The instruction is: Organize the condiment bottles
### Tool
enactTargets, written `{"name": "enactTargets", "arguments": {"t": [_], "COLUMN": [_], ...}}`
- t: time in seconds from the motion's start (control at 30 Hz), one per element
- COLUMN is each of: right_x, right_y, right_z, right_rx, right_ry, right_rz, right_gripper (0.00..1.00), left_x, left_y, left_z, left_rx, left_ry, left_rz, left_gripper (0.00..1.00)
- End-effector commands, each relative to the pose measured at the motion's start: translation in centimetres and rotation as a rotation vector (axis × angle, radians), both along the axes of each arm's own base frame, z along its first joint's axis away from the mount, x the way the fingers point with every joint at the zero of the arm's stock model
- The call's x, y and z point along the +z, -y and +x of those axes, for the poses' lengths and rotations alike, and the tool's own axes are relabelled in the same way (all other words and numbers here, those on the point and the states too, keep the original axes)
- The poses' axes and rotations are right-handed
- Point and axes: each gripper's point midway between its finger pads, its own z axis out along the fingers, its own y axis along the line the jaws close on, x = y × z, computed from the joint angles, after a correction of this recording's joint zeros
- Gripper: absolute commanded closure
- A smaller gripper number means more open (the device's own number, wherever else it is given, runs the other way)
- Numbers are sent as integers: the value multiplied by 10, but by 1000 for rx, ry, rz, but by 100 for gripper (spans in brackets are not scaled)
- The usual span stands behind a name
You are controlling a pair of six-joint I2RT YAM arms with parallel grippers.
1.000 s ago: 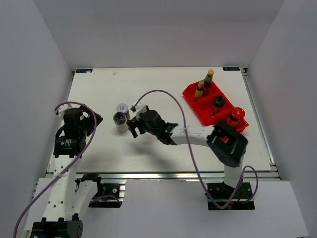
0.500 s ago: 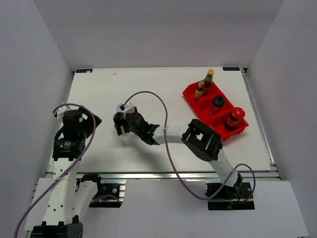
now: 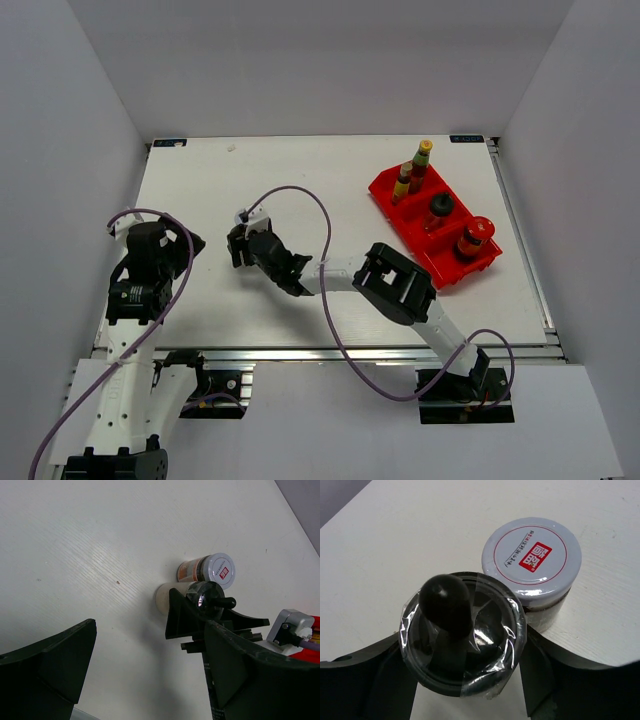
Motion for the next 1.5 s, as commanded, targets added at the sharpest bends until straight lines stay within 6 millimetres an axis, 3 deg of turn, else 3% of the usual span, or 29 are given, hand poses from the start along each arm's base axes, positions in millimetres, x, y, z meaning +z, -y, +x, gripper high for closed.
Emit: {"name": "enactTargets", "arguments": {"t": [0.0,0.07,0.13,0.17,0.33,0.4,0.43,0.5,0.53,0.57,0.63,0.67,0.7,0.73,0.77,0.8,0.87,0.97,1.27,1.47], "right_x": [43,43,39,50,66,79,96,91,104,93,107,107,96,107,103,98,107,109,98,81], "right_y": [1,10,17,20,52,79,90,119,135,154,191,206,236,254,266,295,331,367,430,456], "right_z": [7,4,-2,-4,-21,-25,-27,-23,-21,-20,-5,0,15,21,26,40,57,75,118,127], "right_rx": [-92,-133,-139,-139,-141,-154,-167,-216,-247,-276,-342,-366,-423,-448,-443,-497,-563,-638,-776,-853], "right_ry": [67,80,80,87,80,122,143,162,172,166,167,158,134,135,117,108,138,161,121,76], "right_rz": [138,135,125,139,148,110,109,29,25,-15,-7,-8,-23,5,-4,-17,-34,-106,-128,-110], "right_gripper": [42,52,55,58,61,62,62,62,62,62,64,65,65,65,65,65,65,64,65,65], "left_x": [5,4,4,3,3,2,3,4,3,2,2,2,3,3,3,3,3,3,4,5], "left_y": [1,2,3,3,4,4,5,7,8,8,8,8,9,9,9,10,9,10,10,9], "left_z": [0,0,0,0,1,1,3,3,4,4,5,5,6,7,7,8,9,13,20,22], "left_rx": [-17,-23,-27,-28,-32,-34,-41,-53,-57,-59,-58,-59,-60,-60,-63,-65,-63,-61,-64,-63], "left_ry": [21,22,22,21,22,22,32,45,44,44,44,43,47,47,49,51,49,58,50,59], "left_rz": [7,8,5,6,5,4,-1,-3,-4,-5,-4,-5,-6,-6,-7,-9,-7,-13,-11,-9], "left_gripper": [2,2,2,2,2,2,2,2,2,2,2,2,2,2,2,2,2,2,2,2]}}
